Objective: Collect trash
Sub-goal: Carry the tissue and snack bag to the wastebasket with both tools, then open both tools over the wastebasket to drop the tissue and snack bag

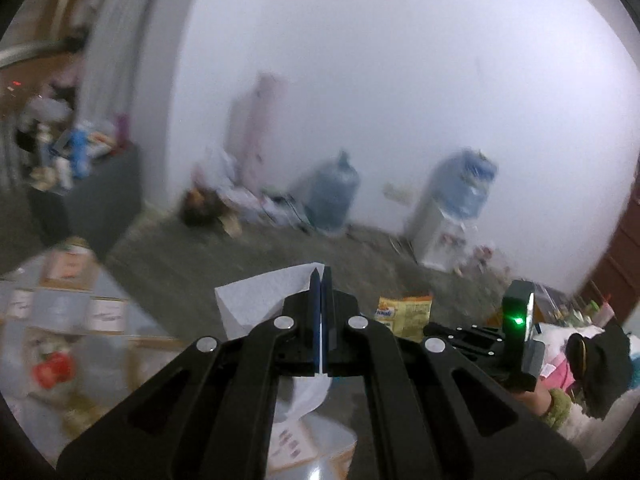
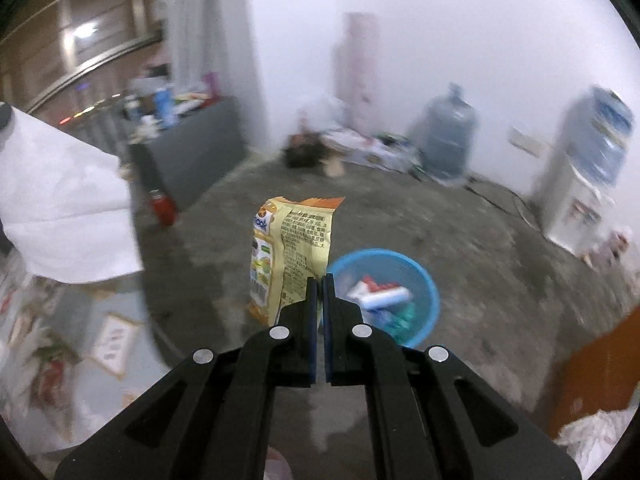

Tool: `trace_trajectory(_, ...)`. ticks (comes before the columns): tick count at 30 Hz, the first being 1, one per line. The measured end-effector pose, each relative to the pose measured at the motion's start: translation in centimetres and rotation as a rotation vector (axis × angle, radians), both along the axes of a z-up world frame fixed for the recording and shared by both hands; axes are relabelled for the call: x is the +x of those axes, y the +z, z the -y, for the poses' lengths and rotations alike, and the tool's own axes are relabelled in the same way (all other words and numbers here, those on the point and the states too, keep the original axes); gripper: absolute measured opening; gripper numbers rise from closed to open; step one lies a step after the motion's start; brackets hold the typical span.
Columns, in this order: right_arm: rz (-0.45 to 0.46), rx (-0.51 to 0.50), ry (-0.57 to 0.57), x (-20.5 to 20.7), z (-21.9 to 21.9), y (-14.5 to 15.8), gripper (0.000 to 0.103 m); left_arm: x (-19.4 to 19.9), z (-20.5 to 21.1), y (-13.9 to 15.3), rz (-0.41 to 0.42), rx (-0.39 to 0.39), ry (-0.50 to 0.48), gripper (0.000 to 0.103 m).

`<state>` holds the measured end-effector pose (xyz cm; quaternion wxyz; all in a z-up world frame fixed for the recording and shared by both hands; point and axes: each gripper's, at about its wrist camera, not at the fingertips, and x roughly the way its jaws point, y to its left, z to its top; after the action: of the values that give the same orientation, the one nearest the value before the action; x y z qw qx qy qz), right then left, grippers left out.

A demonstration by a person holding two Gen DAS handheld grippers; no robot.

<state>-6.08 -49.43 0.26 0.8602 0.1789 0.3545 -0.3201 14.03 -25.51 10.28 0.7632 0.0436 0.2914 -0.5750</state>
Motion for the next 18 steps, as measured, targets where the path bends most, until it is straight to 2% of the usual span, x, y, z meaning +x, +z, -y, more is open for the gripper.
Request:
trace_trajectory(7,-0.036,0.083,-0.175,-1.4,7.1,-4.4,0.003,1.0,14.6,-7.9,-0.087,0.179,-0.126,0.000)
trace_trajectory(11,-0.046,0.142,-0.230,-1.1,10.6,-7.4,0.003,1.1,20.8,-12.9,-0.112,0.249,-0.157,0.000)
trace_trajectory(18,-0.059,0.251,-0.289,1.1,16.0,-13.3,0.003,1.6,29.1,-20.1,-0.157,0.348,-0.174,0.000)
